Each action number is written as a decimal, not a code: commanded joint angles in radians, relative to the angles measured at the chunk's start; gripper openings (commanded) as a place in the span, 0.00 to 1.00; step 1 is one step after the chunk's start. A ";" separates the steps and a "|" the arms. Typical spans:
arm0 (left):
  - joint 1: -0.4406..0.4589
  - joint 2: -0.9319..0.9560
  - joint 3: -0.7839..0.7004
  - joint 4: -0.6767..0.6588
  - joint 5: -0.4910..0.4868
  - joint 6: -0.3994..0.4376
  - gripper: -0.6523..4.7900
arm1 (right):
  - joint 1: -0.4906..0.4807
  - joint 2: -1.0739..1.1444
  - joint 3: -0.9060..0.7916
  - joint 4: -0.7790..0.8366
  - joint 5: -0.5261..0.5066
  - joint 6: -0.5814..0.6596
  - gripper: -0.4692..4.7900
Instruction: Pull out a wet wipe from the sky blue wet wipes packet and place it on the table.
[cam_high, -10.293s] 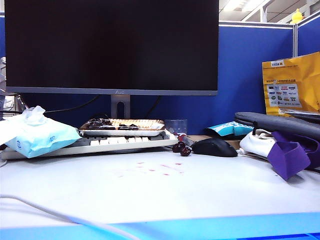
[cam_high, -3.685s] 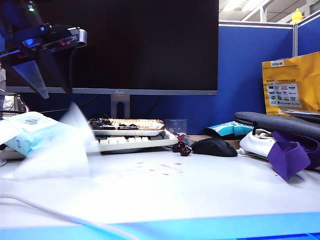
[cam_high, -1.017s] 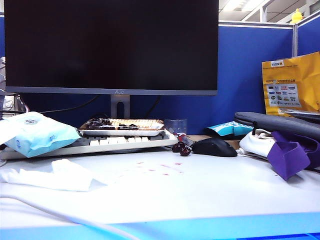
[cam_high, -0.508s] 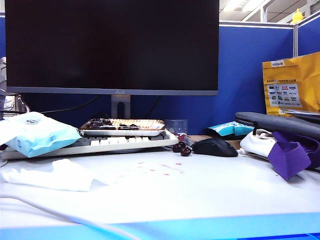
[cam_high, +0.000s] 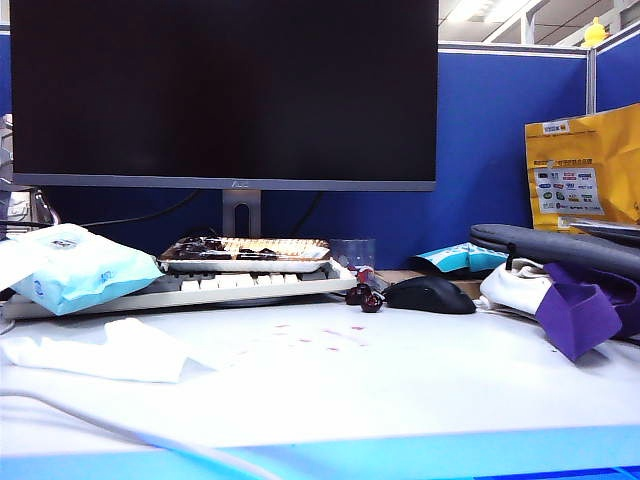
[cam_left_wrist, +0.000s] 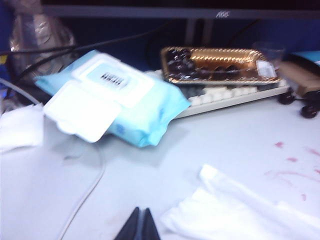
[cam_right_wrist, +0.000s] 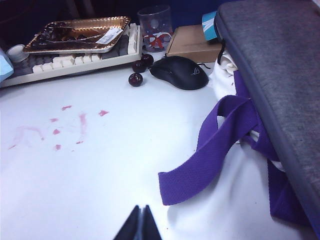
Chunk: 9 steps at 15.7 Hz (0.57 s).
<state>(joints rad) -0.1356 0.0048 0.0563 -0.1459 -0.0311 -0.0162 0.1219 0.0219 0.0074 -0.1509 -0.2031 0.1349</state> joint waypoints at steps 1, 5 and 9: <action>0.112 -0.003 -0.006 -0.003 0.040 0.000 0.11 | 0.000 0.000 -0.001 -0.002 0.000 0.002 0.09; 0.233 -0.003 -0.008 -0.082 0.039 0.001 0.11 | 0.000 0.000 -0.001 -0.001 0.000 0.002 0.09; 0.240 -0.003 -0.021 -0.107 0.067 -0.023 0.11 | 0.001 0.000 -0.001 -0.002 0.000 0.002 0.09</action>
<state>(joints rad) 0.1066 0.0048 0.0399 -0.2386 0.0200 -0.0204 0.1219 0.0216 0.0074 -0.1509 -0.2035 0.1349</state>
